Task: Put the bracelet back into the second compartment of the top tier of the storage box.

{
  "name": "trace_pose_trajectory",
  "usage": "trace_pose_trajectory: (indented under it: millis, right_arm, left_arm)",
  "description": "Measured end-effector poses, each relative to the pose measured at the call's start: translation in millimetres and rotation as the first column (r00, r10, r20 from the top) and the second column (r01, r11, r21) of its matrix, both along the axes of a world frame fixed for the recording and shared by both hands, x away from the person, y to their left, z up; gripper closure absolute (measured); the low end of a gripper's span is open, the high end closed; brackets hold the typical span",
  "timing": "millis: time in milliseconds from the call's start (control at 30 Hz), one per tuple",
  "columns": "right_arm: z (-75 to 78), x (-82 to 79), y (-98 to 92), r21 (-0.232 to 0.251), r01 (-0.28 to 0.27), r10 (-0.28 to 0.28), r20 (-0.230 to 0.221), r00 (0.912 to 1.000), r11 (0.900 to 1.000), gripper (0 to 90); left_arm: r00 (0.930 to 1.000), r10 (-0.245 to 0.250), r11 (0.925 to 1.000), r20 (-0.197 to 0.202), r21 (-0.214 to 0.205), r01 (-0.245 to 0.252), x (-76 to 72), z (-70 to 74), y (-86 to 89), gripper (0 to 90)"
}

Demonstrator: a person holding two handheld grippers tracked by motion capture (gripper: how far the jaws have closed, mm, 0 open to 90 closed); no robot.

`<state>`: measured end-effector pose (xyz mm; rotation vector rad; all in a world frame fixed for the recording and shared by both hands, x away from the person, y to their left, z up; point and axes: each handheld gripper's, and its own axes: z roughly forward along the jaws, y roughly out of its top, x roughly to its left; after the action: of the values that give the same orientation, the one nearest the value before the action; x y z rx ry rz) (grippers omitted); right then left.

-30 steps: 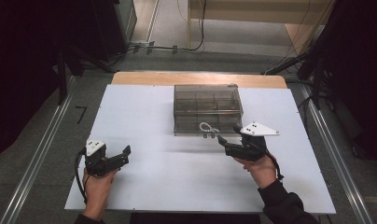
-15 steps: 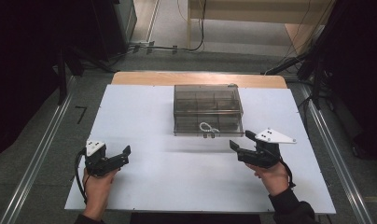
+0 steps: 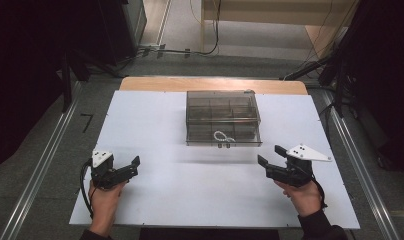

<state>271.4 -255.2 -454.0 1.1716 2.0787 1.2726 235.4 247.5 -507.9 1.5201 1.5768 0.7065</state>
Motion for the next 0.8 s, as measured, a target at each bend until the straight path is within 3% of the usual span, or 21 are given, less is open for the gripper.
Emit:
trace_pose_trajectory:
  millis: [800]
  right_arm:
    - [-10.0, -19.0, -18.4, -0.033, 0.045, -0.045, -0.002, 0.9990, 0.9984, 25.1]
  left_arm:
    - [1.0000, -0.003, 1.0000, -0.002, 0.001, 0.003, -0.2, 0.0, -0.4, 5.8]
